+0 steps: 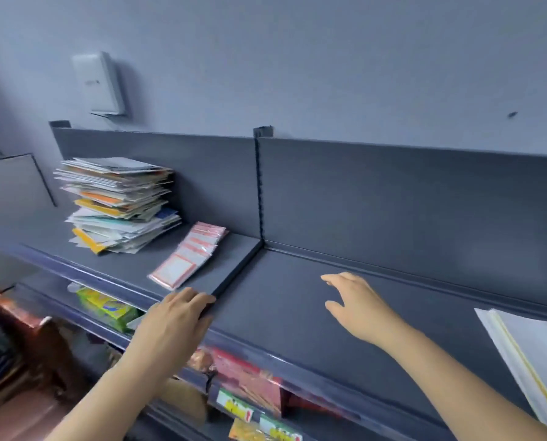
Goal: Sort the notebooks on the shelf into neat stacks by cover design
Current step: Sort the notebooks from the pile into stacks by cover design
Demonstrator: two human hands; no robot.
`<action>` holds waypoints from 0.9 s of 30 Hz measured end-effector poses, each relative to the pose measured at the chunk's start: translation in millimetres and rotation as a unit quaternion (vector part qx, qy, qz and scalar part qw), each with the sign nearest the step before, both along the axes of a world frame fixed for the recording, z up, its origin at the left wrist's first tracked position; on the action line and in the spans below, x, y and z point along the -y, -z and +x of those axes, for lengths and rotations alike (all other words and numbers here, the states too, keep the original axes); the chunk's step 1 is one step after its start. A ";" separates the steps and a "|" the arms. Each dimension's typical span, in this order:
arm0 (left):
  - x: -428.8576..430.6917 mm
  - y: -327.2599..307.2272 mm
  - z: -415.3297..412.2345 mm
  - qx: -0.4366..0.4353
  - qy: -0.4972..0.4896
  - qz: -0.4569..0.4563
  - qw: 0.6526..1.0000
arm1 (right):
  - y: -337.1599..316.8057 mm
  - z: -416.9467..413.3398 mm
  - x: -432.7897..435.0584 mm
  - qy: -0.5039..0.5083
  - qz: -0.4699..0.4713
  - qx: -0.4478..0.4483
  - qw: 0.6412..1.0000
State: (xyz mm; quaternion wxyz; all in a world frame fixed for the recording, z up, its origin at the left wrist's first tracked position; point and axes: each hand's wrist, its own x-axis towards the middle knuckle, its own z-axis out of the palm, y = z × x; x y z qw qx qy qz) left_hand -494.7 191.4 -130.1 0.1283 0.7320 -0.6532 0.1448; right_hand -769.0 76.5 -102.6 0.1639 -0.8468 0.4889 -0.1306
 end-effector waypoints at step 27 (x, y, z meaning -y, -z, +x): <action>3.6 -51.8 336.4 -0.034 -0.201 -0.024 0.979 | -86.3 462.4 118.3 -0.198 -0.173 0.098 0.960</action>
